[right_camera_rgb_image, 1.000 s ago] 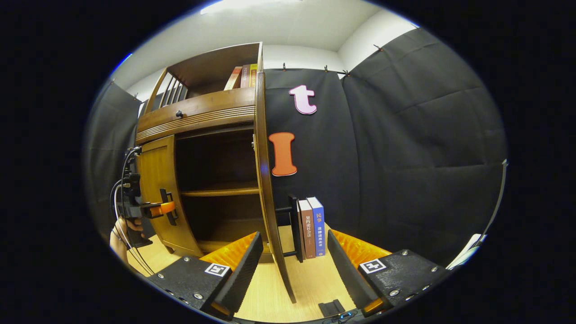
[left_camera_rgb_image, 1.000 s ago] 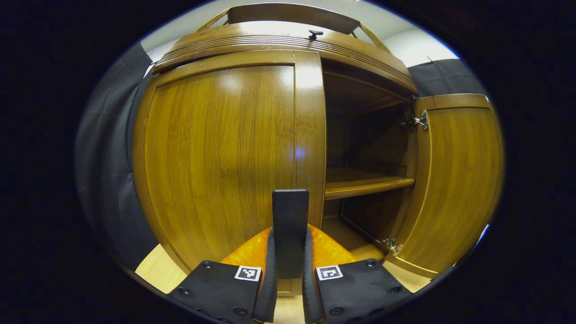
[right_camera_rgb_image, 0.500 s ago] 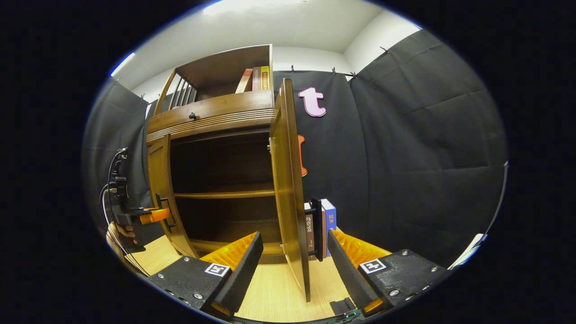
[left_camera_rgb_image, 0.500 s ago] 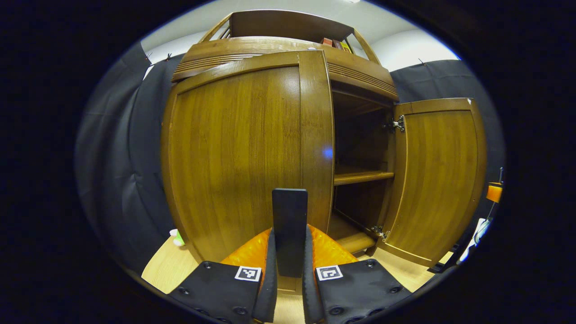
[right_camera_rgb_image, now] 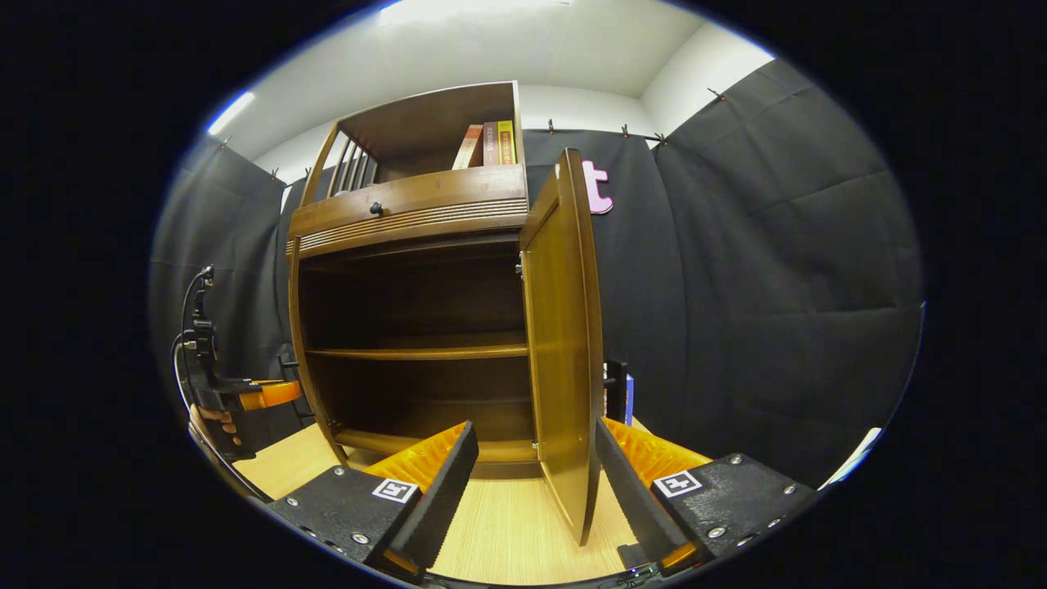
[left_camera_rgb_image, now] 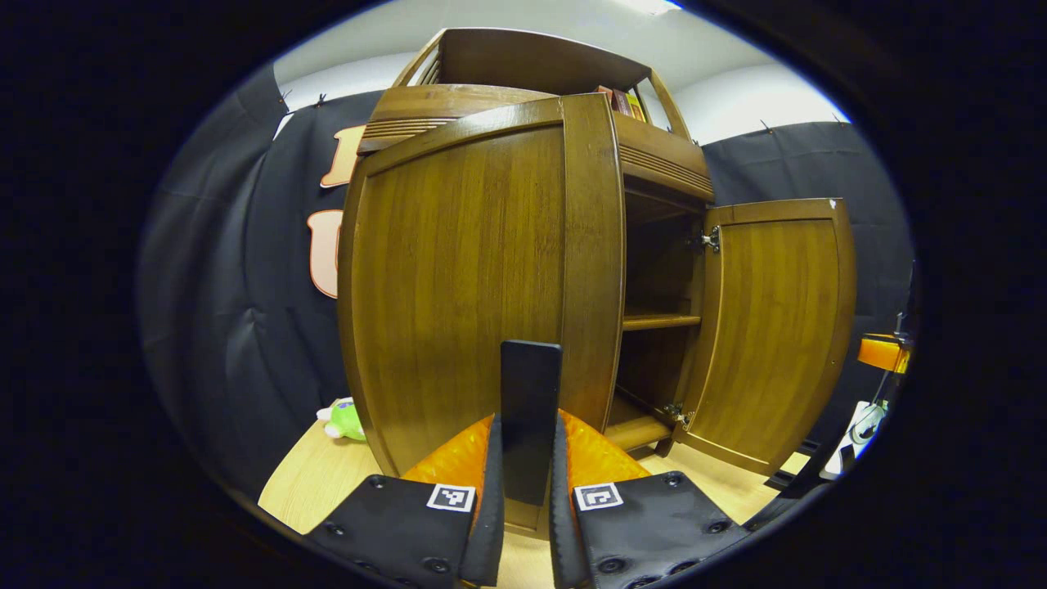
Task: Open the right door of the double-door shoe cabinet with the right hand, and open the left door with the left hand.
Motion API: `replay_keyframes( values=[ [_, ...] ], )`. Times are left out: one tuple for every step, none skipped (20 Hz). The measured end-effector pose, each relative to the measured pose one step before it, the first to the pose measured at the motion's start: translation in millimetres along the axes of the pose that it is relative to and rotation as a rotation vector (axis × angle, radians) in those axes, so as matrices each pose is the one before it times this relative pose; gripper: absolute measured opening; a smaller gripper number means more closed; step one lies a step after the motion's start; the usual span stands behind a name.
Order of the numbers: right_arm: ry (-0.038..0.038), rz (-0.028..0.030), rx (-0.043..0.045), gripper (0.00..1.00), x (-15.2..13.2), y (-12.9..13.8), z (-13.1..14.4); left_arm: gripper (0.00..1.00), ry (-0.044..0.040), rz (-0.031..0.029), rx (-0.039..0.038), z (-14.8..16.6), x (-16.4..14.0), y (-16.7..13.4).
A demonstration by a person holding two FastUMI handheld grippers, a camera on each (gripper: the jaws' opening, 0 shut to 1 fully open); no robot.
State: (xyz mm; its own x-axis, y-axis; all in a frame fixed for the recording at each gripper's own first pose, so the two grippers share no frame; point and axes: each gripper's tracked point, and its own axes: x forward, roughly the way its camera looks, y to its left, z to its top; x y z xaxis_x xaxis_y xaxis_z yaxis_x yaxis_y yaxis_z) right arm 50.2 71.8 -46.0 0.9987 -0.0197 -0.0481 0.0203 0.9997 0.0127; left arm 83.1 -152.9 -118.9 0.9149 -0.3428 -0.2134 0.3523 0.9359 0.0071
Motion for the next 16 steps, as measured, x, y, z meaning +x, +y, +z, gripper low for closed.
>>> replay_keyframes(
  values=[
    [-0.00019,0.00362,0.00047,0.9,1.1,2.71,0.19,0.31,0.00149,0.00483,0.00716,-1.44,-4.62,3.86],
    [-0.0012,0.00398,0.00213,0.9,-0.35,2.38,0.35,0.3,-0.00044,0.00602,0.00587,-0.89,-6.39,4.42],
    [-0.00269,0.00405,0.0031,0.9,1.47,3.15,0.29,0.31,-0.00306,0.00698,0.00318,-0.13,-6.46,5.01],
    [-0.00091,0.00476,0.0031,0.9,1.49,3.93,-0.19,0.31,-0.00136,0.00727,0.00147,0.75,-4.84,4.81],
    [0.00203,0.00741,0.00227,1.0,0.68,3.81,-0.98,0.3,-0.00021,0.00906,0.00315,0.17,-7.33,5.5],
    [0.00311,0.009,0.00088,0.9,0.48,3.7,-1.07,0.3,0.00004,0.01099,0.00454,0.24,-5.27,4.99],
    [0.00248,0.00854,-0.00155,0.89,-0.05,4.05,-0.59,0.29,-0.00005,0.01178,0.00547,-1.34,-5.4,4.88],
    [0.00022,0.00719,-0.00309,0.89,-0.03,3.91,0.03,0.29,-0.00122,0.01129,0.00567,0.02,-4.98,5.47],
    [-0.00065,0.00605,-0.00267,1.0,0.18,3.67,0.23,0.3,0.00032,0.01157,0.00347,0.47,-4.06,4.83],
    [-0.00071,0.00682,-0.00094,0.79,0.57,3.32,0.61,0.29,-0.00081,0.01216,0.00244,0.23,-3.5,4.67],
    [0.00054,0.00673,0.00114,0.79,0.83,3.53,0.21,0.25,-0.00202,0.01591,-0.0004,0.98,-2.83,4.41],
    [0.00077,0.00718,0.00264,0.86,0.94,3.03,-0.49,0.2,0.00348,0.00921,0.00621,0.0,-4.01,4.77],
    [0.00097,0.00572,0.00115,0.93,0.08,2.62,-0.09,0.2,-0.00447,0.01059,0.00889,0.19,-4.44,5.46],
    [0.00112,0.00333,-0.00072,1.0,0.42,1.79,-0.57,0.21,0.00164,0.01274,0.00909,0.04,-3.53,5.69],
    [0.00135,0.00312,-0.0006,1.0,1.1,1.95,-0.49,0.2,-0.00219,0.01792,0.00306,1.81,-5.98,6.97],
    [0.00133,0.00379,0.00119,1.0,1.63,1.82,0.16,0.18,-0.00145,0.01567,0.00591,-3.79,-0.45,6.56]
  ],
)
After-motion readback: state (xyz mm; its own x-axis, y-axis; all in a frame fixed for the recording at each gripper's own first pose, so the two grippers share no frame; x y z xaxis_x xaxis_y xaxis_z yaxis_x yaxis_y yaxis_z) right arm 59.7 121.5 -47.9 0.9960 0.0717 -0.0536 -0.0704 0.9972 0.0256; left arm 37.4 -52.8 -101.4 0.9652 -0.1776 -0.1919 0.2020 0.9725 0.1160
